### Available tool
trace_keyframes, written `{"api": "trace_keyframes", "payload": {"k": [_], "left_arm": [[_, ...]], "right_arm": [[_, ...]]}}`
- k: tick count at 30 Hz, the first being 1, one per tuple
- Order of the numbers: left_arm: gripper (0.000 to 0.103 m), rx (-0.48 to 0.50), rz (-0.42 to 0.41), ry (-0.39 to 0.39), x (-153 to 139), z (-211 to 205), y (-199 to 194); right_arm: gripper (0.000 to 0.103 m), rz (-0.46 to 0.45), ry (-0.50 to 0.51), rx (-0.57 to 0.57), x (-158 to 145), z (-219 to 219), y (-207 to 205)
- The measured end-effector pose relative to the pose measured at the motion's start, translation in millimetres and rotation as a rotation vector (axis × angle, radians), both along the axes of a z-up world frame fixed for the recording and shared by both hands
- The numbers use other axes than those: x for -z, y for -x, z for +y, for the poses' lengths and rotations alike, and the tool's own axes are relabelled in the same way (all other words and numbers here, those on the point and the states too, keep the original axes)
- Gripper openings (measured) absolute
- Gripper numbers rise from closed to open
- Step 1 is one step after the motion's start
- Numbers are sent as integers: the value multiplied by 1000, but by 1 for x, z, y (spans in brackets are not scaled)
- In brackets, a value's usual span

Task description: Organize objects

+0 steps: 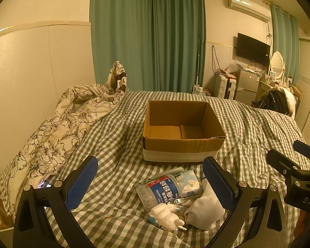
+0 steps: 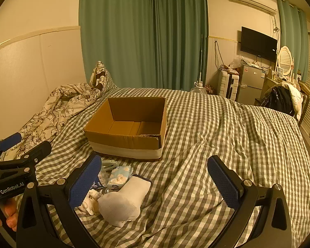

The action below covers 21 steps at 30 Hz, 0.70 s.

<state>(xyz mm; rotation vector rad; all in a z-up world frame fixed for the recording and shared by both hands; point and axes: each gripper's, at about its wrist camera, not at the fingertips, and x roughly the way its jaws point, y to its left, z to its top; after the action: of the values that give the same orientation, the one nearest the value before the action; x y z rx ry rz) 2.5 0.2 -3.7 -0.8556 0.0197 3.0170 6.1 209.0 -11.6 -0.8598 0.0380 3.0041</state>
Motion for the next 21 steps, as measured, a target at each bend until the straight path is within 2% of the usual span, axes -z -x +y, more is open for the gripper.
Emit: {"api": "trace_keyframes", "payload": {"k": [21], "left_arm": [[103,7,-6,-3,4,0,-3]], "right_arm": [[103,-6,-4,-7,3,-3,-2]]}}
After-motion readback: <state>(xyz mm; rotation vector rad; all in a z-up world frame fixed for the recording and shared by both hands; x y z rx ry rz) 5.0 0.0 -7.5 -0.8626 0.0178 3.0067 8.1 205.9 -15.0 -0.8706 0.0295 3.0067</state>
